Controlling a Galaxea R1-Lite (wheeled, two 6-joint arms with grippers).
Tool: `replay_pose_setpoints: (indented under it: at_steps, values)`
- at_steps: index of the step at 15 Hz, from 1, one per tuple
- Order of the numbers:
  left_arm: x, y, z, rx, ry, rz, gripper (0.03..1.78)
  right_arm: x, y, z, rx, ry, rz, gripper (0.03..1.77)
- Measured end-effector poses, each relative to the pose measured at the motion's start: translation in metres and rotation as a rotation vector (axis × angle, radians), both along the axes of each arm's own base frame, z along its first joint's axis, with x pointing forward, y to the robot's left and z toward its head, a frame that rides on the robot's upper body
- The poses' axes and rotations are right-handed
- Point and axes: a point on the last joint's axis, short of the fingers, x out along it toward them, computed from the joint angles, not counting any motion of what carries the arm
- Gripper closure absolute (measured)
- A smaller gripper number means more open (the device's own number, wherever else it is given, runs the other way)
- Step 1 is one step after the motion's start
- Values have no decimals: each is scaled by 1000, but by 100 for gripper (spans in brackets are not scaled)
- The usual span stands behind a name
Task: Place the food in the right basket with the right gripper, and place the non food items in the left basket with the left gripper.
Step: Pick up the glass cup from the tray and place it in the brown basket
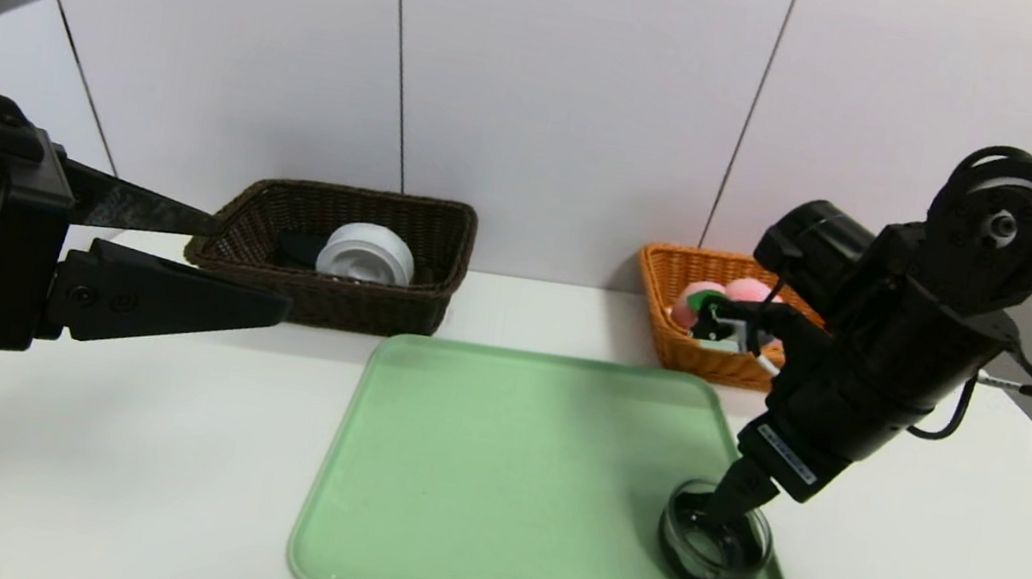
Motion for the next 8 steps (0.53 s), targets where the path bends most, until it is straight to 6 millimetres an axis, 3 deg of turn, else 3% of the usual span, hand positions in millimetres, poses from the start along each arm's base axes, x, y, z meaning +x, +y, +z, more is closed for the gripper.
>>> replay_pose_setpoints:
  at_steps: [8]
  values:
    - [0, 0, 0, 1, -2, 0, 12, 9, 5, -13, -12, 23, 5, 10]
